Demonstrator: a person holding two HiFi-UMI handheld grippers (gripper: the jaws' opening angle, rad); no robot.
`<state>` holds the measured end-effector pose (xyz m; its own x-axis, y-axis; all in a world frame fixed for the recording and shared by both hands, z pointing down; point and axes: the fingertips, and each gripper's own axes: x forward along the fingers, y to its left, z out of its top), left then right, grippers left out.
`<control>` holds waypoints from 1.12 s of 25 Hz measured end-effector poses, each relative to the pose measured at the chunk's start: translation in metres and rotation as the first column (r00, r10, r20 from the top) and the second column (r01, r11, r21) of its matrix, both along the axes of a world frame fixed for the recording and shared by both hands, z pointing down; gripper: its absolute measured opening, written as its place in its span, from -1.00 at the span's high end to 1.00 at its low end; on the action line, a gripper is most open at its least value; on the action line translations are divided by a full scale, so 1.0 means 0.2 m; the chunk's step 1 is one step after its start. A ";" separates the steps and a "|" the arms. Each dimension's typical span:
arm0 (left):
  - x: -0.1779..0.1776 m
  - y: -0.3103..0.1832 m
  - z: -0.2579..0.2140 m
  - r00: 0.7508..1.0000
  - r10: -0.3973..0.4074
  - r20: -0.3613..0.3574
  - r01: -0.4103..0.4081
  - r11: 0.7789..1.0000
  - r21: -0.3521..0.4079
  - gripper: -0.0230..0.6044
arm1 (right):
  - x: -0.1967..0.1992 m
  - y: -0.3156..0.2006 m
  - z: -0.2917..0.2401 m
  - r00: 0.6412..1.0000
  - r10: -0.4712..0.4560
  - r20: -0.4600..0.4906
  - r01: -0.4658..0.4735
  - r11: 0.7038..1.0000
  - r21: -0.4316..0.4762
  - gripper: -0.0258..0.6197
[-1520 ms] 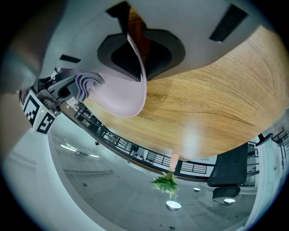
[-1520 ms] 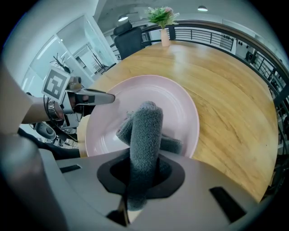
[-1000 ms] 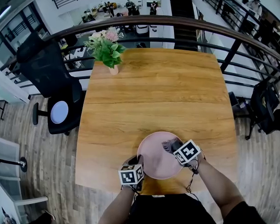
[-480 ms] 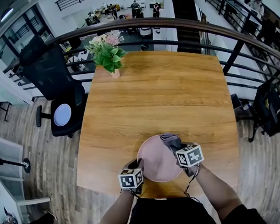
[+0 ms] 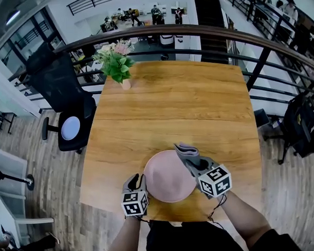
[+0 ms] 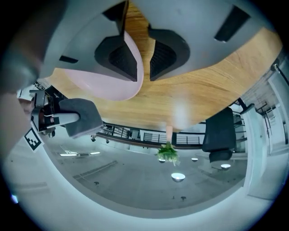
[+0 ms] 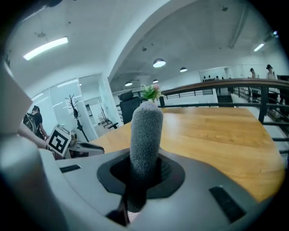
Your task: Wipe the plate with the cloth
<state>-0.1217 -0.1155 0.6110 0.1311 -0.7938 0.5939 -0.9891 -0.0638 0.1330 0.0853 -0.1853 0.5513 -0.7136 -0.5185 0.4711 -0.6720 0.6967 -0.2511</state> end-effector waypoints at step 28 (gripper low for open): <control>-0.19 0.81 -0.93 1.000 -0.022 0.015 0.014 0.924 0.383 0.87 | -0.37 0.68 -0.48 0.995 -0.076 0.072 0.054 0.962 0.267 0.75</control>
